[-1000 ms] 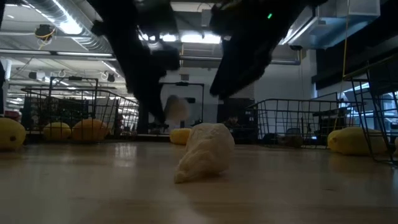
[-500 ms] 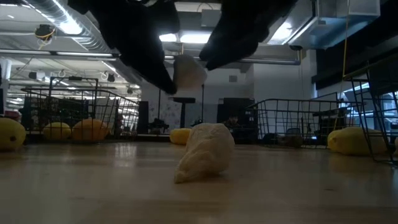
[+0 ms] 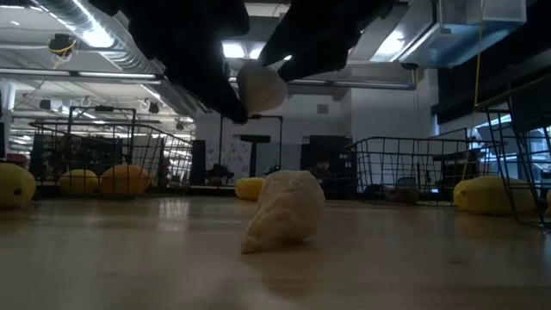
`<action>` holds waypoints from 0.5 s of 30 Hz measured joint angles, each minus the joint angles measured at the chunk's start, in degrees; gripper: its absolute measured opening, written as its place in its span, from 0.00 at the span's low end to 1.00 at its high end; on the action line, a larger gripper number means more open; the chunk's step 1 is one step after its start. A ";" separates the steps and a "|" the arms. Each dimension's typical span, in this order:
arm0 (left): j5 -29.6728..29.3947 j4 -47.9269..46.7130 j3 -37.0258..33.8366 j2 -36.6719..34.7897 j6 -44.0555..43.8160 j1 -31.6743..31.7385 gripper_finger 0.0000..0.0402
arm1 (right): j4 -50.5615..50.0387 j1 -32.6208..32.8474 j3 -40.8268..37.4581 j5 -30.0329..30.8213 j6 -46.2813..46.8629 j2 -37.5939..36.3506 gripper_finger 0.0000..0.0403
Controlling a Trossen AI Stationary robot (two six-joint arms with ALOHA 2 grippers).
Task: Sort produce into baskets
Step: Put the white garlic into the bottom wire basket
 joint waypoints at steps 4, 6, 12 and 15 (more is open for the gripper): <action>0.04 0.02 0.00 0.04 0.00 0.00 0.07 | 0.10 -0.78 0.03 -0.10 0.43 0.46 0.79; 0.00 0.10 0.00 0.04 0.00 0.00 0.07 | 0.18 -1.42 0.04 -0.54 1.13 0.46 0.79; -0.16 0.15 0.00 0.04 0.00 0.04 0.07 | 0.12 -3.80 0.04 -3.08 3.91 0.46 0.79; -0.15 0.15 0.00 0.04 -0.04 0.04 0.07 | 0.02 -4.75 0.04 -5.48 4.95 0.46 0.79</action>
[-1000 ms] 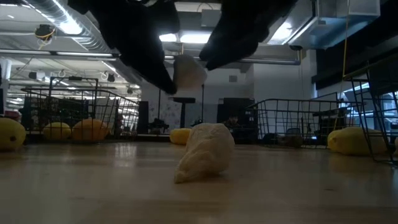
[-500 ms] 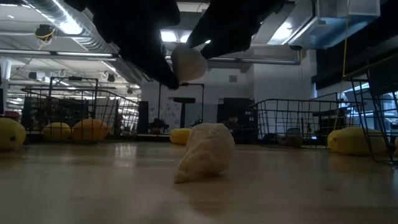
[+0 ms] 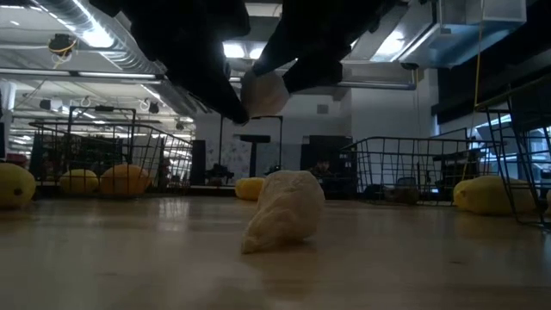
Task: Sort produce into baskets
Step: Put the white garlic into the bottom wire basket
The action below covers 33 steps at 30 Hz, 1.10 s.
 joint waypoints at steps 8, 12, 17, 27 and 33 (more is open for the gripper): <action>0.04 0.48 0.00 0.00 0.01 -0.02 0.07 | 0.37 -0.59 0.00 -2.35 0.96 0.02 0.79; 0.00 0.52 0.00 -0.02 0.00 0.00 0.07 | 0.36 -1.30 0.00 -4.46 3.01 0.08 0.84; -0.04 0.59 0.02 -0.02 0.00 0.00 0.07 | -0.26 -1.63 -0.07 -4.55 2.23 0.84 0.92; -0.01 0.76 0.02 -0.04 -0.07 0.00 0.07 | 0.41 -1.61 -0.04 -5.50 1.44 1.55 0.83; 0.15 0.79 0.02 -0.07 -2.74 0.00 0.07 | 0.44 -1.59 -0.04 -5.47 1.13 1.53 0.62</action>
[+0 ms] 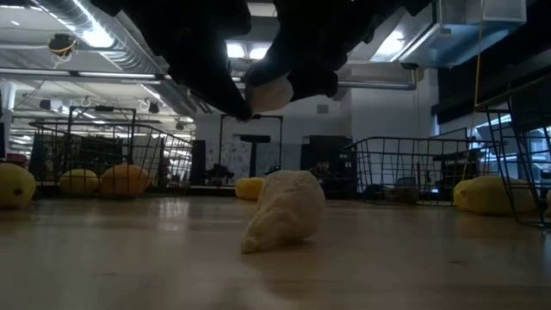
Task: Sort produce into baskets
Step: Put the white garlic into the bottom wire basket
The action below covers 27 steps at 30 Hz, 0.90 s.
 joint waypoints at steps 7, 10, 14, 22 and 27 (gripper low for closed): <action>0.00 0.82 0.00 0.00 -0.21 0.04 0.18 | -0.39 0.04 0.00 0.06 -1.49 -0.51 0.58; 0.00 1.29 0.02 0.00 -0.54 0.02 0.28 | -1.44 0.04 0.00 0.09 -1.51 -2.02 0.59; -0.02 1.11 0.02 0.00 0.68 0.02 0.40 | -4.27 0.04 0.02 0.73 -1.54 -5.59 0.58; -0.04 -0.76 0.02 -0.02 2.89 0.06 0.48 | -17.05 2.36 0.02 1.68 -0.15 -14.52 0.59; -0.08 -1.56 0.02 -0.02 1.59 0.09 0.48 | -27.40 5.57 0.02 1.64 4.83 -20.55 0.59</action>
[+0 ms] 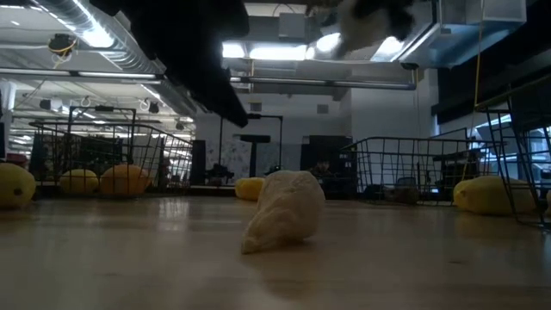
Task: Sort produce into baskets
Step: Put the white garlic into the bottom wire basket
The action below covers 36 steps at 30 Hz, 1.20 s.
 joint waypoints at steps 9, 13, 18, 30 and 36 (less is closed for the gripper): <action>-0.10 -0.06 0.00 -0.02 -0.19 0.02 0.48 | -16.92 8.00 0.02 0.52 14.74 -8.24 0.60; -0.10 -0.04 0.00 -0.02 -0.21 0.02 0.48 | -22.13 12.67 0.02 0.55 22.67 -10.25 0.60; -0.12 0.06 0.00 -0.02 -0.23 0.02 0.48 | -29.05 19.24 0.02 1.83 33.54 -11.01 0.60; -0.53 1.16 0.00 -0.02 0.04 0.99 0.48 | -35.35 29.71 0.02 3.48 46.87 -6.13 0.60; -0.53 1.12 0.00 -0.02 0.08 1.27 0.48 | -35.98 32.16 0.02 1.78 47.03 -1.69 0.60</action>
